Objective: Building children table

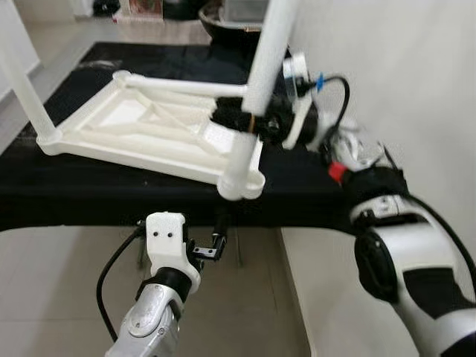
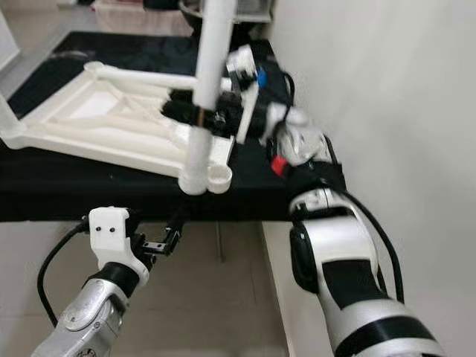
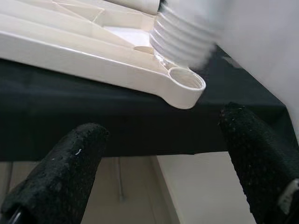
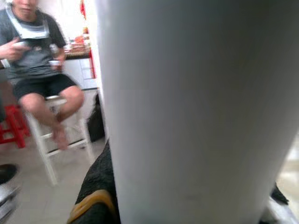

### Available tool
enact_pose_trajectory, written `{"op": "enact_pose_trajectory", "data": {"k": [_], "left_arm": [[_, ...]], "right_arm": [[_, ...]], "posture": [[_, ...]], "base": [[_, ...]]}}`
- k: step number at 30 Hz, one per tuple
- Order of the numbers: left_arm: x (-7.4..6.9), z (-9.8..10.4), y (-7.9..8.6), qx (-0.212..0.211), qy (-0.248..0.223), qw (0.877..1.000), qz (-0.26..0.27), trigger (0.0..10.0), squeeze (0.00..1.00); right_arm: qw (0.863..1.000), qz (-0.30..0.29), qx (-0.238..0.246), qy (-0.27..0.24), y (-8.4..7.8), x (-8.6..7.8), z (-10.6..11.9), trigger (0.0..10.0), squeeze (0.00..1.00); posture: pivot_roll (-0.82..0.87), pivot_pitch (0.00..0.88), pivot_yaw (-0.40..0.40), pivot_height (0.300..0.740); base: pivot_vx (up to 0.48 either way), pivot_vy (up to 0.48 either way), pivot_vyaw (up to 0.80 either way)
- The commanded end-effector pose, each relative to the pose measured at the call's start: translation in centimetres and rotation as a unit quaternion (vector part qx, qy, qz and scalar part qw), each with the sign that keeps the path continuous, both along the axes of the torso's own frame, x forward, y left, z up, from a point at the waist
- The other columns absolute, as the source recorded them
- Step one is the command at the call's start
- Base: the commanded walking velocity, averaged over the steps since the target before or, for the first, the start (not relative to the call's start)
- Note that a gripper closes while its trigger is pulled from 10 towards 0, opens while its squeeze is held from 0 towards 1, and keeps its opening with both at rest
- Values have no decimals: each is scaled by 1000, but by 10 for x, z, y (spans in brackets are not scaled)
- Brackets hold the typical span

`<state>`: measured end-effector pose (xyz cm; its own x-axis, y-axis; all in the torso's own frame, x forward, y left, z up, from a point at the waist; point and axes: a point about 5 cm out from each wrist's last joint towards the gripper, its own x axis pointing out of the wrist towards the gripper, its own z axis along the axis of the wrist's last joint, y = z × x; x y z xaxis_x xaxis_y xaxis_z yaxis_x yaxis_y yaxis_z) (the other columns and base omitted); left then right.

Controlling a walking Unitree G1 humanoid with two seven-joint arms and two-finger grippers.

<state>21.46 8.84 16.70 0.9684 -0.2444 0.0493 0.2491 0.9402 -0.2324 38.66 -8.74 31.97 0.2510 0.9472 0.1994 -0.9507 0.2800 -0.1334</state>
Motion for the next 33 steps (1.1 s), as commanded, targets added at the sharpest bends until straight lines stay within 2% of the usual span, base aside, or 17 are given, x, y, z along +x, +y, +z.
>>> {"op": "enact_pose_trajectory", "data": {"k": [1, 2, 3, 4, 9, 10, 12, 13, 14, 17, 18, 20, 33], "left_arm": [[-2, 4, -1, 4, -3, 1000, 17, 10000, 0], [1, 9, 2, 3, -13, 1000, 27, 10000, 0], [1, 9, 2, 3, -13, 1000, 27, 10000, 0], [3, 13, 4, 2, -21, 999, 30, 10000, 0], [9, 27, 6, 6, -55, 998, 35, 10000, 0], [12, 32, 6, 7, -67, 997, 34, 10000, 0], [12, 32, 6, 7, -67, 997, 34, 10000, 0], [14, 37, 7, 14, -79, 996, 36, 10000, 0], [14, 37, 7, 14, -79, 996, 36, 10000, 0], [20, 44, 5, 21, -102, 994, 33, 10000, 0], [20, 44, 5, 21, -102, 994, 33, 10000, 0], [22, 44, 4, 23, -105, 994, 32, 10000, 0], [28, 47, 6, 34, -113, 993, 29, 10000, 0]], "right_arm": [[989, -151, 8, -8, 1, 15, -1, 10000, 0], [981, -192, 29, 11, -3, 19, -6, 10000, 0], [981, -192, 29, 11, -3, 19, -6, 10000, 0], [973, -225, 40, 21, -8, 22, -10, 10000, 0], [961, -265, 73, 38, -22, 23, -21, 10000, 0], [955, -282, 82, 33, -28, 22, -24, 10000, 0], [955, -282, 82, 33, -28, 22, -24, 10000, 0], [950, -297, 96, 26, -34, 20, -26, 10000, 0], [950, -297, 96, 26, -34, 20, -26, 10000, 0], [929, -343, 136, 3, -47, 11, -29, 10000, 0], [929, -343, 136, 3, -47, 11, -29, 10000, 0], [921, -361, 150, -6, -50, 6, -30, 10000, 0], [910, -382, 157, -29, -47, -5, -30, 10000, 0]], "posture": [[91, 185, -91, 740], [92, 175, -93, 740], [92, 175, -93, 740], [92, 169, -91, 740], [90, 155, -88, 740], [84, 137, -78, 740], [84, 137, -78, 740], [80, 119, -79, 740], [80, 119, -79, 740], [70, 84, -71, 740], [70, 84, -71, 740], [66, 69, -67, 740], [75, 45, -66, 740]], "base": [[0, 0, 0], [0, 0, 0], [0, 0, 0], [0, 0, 0], [0, 0, 0], [0, 0, 0], [0, 0, 0], [0, 0, 0], [0, 0, 0], [264, 0, 0], [274, 0, 0], [291, 0, 0], [312, 0, 0]]}}
